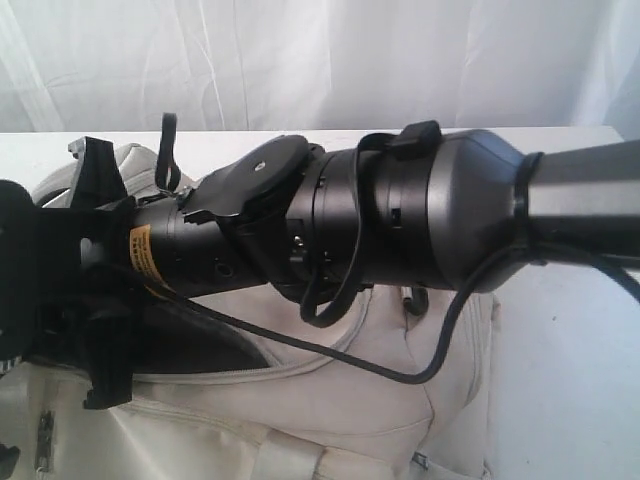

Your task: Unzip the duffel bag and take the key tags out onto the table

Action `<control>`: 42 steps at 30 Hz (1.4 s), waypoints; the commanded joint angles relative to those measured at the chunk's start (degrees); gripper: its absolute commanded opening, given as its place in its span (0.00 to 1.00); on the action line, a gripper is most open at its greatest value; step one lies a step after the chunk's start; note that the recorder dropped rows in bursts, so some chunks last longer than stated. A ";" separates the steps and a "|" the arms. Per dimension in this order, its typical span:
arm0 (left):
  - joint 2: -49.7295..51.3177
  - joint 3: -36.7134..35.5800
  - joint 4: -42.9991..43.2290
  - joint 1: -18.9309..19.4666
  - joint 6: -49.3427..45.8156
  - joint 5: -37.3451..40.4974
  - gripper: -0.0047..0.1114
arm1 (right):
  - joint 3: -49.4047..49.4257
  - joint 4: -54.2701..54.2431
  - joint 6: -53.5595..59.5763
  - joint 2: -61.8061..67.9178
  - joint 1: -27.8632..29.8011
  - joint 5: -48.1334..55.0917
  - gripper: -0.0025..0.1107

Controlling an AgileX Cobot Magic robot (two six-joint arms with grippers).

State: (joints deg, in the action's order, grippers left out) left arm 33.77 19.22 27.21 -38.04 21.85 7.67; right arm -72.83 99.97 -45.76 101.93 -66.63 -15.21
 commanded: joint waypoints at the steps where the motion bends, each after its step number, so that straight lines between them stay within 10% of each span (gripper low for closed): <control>1: -0.48 0.20 2.17 0.17 -0.86 0.04 0.04 | -0.64 -0.03 1.99 -0.16 -1.56 -1.15 0.28; 16: -0.48 0.20 2.17 0.17 -0.86 -4.75 0.04 | -2.51 -0.03 1.99 2.85 -1.56 9.10 0.28; 22: -0.48 0.20 2.17 0.17 -0.86 -1.27 0.04 | -2.51 -0.03 0.51 2.33 -1.56 13.68 0.02; 42: -0.48 0.20 0.89 0.17 6.92 12.01 0.04 | -2.51 -4.22 -7.60 -3.22 4.21 31.23 0.02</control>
State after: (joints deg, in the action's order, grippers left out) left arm 33.64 19.47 27.31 -38.04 28.24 15.67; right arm -75.07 97.45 -52.86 99.65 -64.16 12.83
